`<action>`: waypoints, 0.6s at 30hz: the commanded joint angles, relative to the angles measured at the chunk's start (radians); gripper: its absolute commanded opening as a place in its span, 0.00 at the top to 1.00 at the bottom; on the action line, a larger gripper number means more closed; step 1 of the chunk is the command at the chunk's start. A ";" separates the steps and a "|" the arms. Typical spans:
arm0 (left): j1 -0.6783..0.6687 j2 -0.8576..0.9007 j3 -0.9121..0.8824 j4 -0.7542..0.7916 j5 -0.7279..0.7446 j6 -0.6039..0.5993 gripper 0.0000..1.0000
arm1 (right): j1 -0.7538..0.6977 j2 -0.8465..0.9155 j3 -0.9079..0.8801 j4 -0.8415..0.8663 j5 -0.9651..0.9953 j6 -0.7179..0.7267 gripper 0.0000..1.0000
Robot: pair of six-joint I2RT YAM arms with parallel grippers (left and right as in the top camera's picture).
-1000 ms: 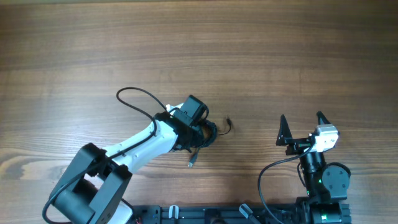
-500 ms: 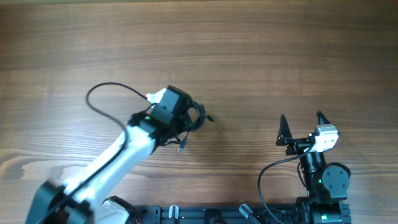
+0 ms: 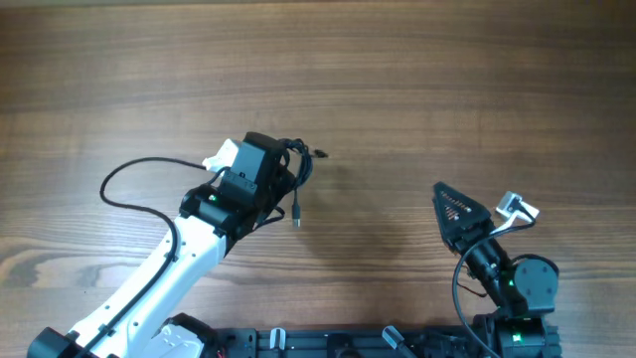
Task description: Untangle cables
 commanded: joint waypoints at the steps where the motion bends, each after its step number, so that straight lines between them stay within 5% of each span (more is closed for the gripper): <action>1: 0.007 -0.009 0.018 0.006 -0.024 -0.216 0.96 | 0.002 0.106 0.036 0.005 -0.093 -0.083 0.01; 11: 0.007 -0.010 0.018 0.018 0.080 -0.367 0.96 | 0.097 0.836 0.349 0.091 -0.415 -0.543 0.11; 18: 0.048 -0.010 0.018 0.018 0.249 -0.504 0.96 | 0.376 1.199 0.397 0.500 -0.288 -0.545 0.11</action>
